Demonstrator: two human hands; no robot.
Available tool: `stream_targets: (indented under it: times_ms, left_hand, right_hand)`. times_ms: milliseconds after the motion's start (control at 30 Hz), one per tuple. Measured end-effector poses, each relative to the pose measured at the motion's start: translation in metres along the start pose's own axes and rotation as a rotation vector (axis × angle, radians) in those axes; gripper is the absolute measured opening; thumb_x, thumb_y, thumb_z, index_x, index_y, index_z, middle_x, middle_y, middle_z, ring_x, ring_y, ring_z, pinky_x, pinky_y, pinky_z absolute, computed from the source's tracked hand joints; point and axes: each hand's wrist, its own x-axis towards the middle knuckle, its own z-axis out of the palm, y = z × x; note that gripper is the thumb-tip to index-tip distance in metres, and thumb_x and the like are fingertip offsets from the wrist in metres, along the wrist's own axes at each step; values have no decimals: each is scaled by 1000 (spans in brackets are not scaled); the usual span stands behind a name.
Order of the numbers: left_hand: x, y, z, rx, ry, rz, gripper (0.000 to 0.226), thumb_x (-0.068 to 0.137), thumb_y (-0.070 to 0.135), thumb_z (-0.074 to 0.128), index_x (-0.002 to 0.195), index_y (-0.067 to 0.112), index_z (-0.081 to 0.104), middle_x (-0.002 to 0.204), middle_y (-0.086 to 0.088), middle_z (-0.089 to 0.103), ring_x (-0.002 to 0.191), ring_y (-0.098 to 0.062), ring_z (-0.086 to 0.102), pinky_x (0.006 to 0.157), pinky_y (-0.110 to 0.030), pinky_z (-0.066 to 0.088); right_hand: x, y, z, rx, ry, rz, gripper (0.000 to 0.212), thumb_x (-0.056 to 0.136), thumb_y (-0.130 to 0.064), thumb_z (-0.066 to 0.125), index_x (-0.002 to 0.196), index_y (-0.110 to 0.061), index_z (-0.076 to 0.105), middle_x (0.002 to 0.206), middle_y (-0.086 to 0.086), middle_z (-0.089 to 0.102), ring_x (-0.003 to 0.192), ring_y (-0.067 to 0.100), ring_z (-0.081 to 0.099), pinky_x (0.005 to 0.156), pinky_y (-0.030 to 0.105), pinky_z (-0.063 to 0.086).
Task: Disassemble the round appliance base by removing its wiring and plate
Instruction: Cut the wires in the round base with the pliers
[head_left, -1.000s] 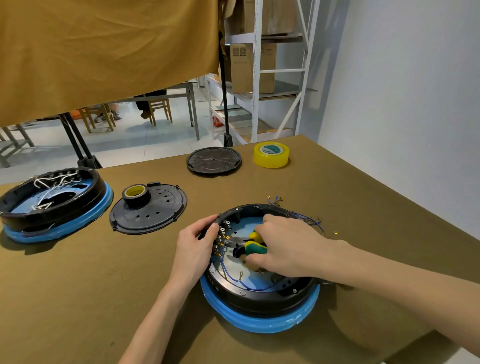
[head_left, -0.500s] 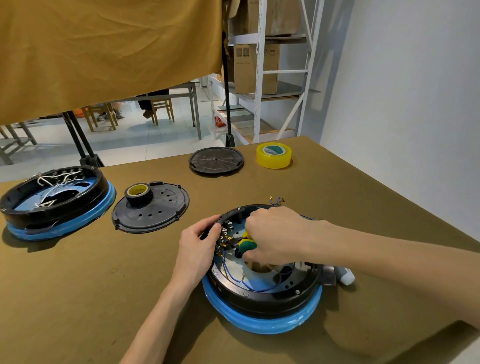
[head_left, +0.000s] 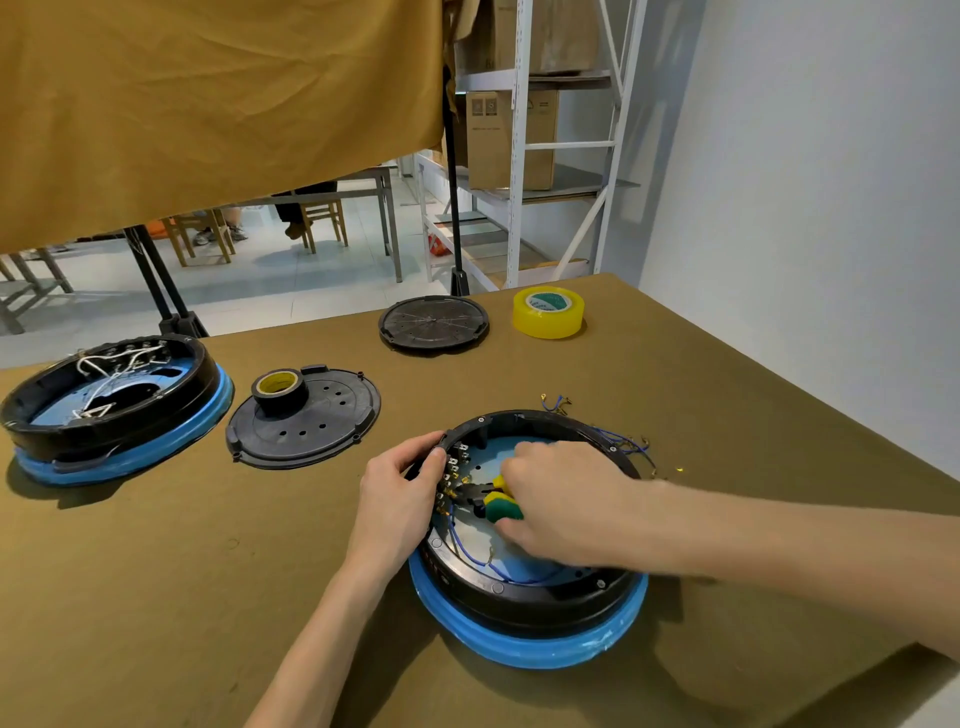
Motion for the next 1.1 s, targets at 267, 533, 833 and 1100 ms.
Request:
stream_targets:
  times_ms: [267,533,833,1100]
  left_hand:
    - [0,0,-1,15,-6,7,31,103,26,59,133,26,68,124,11,70,116,-2,61,94,-20,49]
    - [-1,0,-1,16,-11,14,31,104,25,59,134,25,68,123,10,70,116,-2,62,91,-18,48]
    - [-3,2,1,-13,-7,2,30,103,23,59,131,26,69,117,16,70,113,4,61,91,-16,48]
    - [-2,1,1,0,-9,8,30,103,25,60,132,26,69,118,18,70,110,10,59,86,-11,46]
  right_hand:
    - [-2,1,9,12,22,22,38,97,-51,57,105,-13,56,101,7,56,90,30,56,71,36,39]
    - [-2,6,13,93,52,13,38,94,-53,59,100,-16,56,93,4,53,86,29,56,71,37,45]
    - [1,13,12,238,-11,91,42,87,-60,65,91,-19,56,88,0,56,86,27,60,70,35,45]
    - [1,12,12,192,10,80,39,89,-56,64,91,-18,56,89,1,56,83,26,59,70,36,49]
